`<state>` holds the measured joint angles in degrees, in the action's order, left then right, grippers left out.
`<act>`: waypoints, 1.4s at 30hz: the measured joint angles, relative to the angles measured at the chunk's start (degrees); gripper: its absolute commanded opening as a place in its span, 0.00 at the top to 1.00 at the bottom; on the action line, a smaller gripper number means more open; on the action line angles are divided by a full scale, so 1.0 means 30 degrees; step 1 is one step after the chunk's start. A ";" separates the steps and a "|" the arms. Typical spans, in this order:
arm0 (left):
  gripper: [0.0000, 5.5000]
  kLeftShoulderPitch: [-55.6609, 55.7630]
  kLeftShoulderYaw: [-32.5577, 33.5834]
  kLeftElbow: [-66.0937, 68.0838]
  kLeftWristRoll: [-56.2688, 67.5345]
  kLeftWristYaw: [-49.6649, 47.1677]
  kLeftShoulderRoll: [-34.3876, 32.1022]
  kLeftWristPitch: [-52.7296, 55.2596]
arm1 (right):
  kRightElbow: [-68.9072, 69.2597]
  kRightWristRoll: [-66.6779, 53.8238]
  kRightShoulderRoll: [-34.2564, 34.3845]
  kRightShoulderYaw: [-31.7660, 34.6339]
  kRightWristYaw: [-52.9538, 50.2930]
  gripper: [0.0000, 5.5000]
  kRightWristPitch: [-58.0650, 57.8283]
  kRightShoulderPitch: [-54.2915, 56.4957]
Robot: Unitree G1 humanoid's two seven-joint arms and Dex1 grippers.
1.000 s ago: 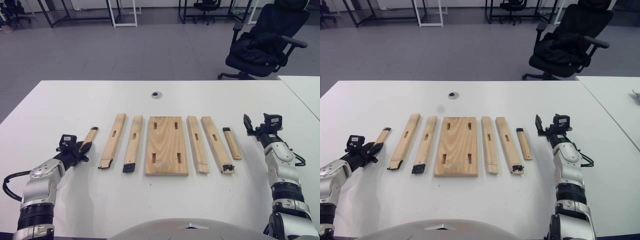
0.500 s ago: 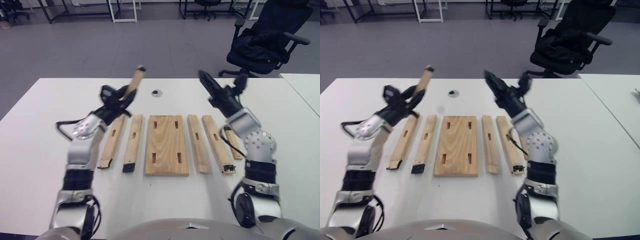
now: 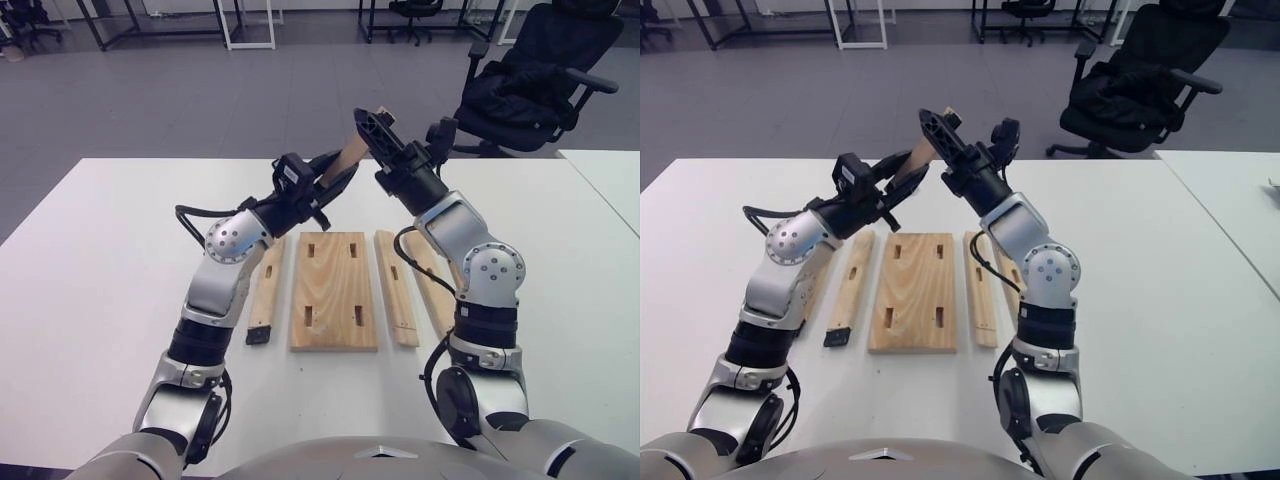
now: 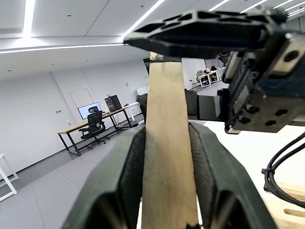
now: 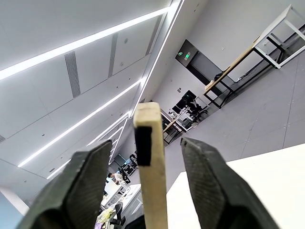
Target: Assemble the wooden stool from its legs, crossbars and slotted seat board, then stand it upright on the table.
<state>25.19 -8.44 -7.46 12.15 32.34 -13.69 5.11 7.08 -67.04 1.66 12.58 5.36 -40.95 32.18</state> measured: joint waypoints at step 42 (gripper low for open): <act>0.49 -0.4294 0.1945 0.0167 -0.0161 -0.2097 0.0412 0.1031 | 0.0275 0.9564 -0.0401 -0.0543 0.0371 0.92 0.6040 -0.9893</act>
<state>12.31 -2.61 -6.95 11.67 26.05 -12.45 8.21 7.90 -38.35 0.46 10.95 6.47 -22.83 2.51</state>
